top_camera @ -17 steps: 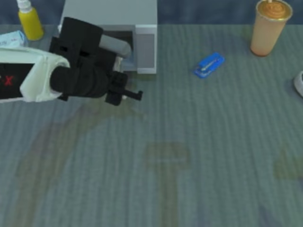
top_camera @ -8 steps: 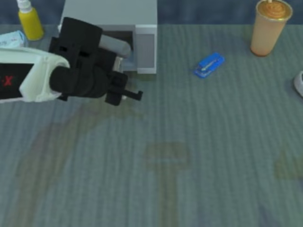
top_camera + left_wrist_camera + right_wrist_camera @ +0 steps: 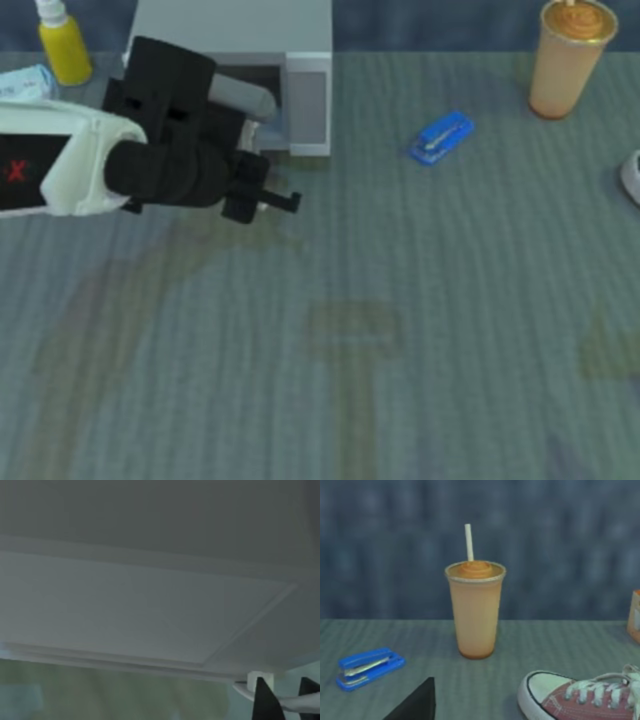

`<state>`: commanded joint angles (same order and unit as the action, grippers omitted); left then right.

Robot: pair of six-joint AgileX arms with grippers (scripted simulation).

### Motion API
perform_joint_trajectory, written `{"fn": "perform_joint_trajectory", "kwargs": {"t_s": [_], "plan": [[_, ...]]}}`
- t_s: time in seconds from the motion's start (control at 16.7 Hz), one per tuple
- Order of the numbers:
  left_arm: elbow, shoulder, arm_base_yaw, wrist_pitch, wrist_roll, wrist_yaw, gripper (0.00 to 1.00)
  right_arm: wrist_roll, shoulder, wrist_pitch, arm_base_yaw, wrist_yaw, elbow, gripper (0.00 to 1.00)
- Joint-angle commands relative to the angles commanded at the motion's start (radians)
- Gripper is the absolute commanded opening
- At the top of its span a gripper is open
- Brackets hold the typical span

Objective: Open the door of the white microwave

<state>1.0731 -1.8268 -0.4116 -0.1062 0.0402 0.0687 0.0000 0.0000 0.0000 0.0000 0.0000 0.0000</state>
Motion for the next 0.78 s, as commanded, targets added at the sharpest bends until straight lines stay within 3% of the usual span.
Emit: {"fn": "perform_joint_trajectory", "kwargs": {"t_s": [0.36,0.78], "plan": [[0.0,0.0,0.0,0.0,0.0,0.0,0.0,0.0,0.0,0.0,0.0,0.0,0.0,1.0],[-0.02,0.02,0.018,0.001,0.048,0.044,0.0,0.0,0.0,0.0,0.0,0.0,0.0,1.0]]}}
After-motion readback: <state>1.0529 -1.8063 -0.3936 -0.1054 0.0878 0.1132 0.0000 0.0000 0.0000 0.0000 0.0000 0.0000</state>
